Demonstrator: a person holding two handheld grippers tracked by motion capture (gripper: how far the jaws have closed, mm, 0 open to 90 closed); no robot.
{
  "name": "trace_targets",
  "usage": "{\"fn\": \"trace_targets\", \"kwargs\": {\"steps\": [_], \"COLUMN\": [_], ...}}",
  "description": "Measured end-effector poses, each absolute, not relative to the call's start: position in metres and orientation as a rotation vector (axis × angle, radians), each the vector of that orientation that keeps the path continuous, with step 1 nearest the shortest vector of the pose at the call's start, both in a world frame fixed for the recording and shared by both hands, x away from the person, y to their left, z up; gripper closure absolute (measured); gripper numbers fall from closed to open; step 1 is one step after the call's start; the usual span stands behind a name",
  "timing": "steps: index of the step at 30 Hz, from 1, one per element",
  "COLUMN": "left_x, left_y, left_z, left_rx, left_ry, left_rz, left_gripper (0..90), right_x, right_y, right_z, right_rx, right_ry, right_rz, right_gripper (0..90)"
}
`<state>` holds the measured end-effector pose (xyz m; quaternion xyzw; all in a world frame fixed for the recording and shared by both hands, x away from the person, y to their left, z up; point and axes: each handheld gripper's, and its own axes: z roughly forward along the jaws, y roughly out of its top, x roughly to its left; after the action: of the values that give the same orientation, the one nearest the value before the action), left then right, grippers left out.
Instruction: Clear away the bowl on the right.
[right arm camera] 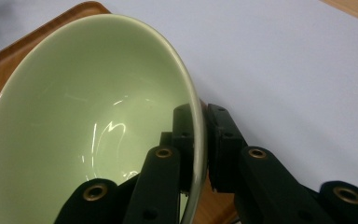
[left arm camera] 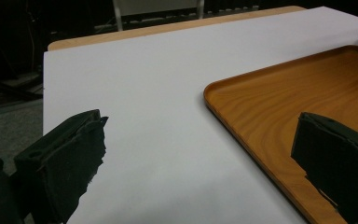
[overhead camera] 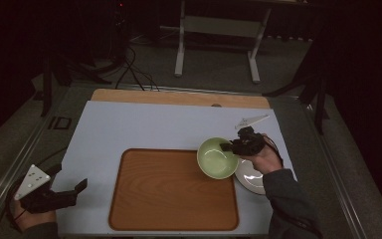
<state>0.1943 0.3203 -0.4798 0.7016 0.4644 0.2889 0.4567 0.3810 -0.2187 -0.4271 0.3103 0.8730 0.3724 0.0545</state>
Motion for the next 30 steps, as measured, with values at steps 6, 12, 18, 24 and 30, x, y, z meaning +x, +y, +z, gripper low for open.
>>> {"fn": "trace_targets", "kwargs": {"steps": [6, 12, 18, 24, 30], "left_x": [0.194, 0.194, 0.194, 0.194, 0.194], "left_y": [0.320, 0.321, 0.321, 0.321, 0.321], "left_z": [-0.480, -0.480, -0.480, -0.480, -0.480], "left_rx": [1.730, 1.728, 1.727, 1.727, 1.725], "left_ry": [1.145, 1.145, 1.144, 1.144, 1.145], "left_rz": [0.711, 0.710, 0.709, 0.710, 0.709], "left_gripper": [2.7, 2.7, 2.7, 2.7, 2.7], "right_x": [0.380, 0.381, 0.381, 0.380, 0.378], "right_y": [-0.212, -0.201, -0.196, -0.192, -0.187], "right_z": [-0.430, -0.433, -0.435, -0.437, -0.438], "right_rx": [0.929, 0.912, 0.899, 0.884, 0.845], "right_ry": [2.670, 2.688, 2.697, 2.707, 2.733], "right_rz": [1.135, 1.139, 1.139, 1.147, 1.136], "right_gripper": [82.6, 82.6, 82.6, 82.6, 82.6]}}
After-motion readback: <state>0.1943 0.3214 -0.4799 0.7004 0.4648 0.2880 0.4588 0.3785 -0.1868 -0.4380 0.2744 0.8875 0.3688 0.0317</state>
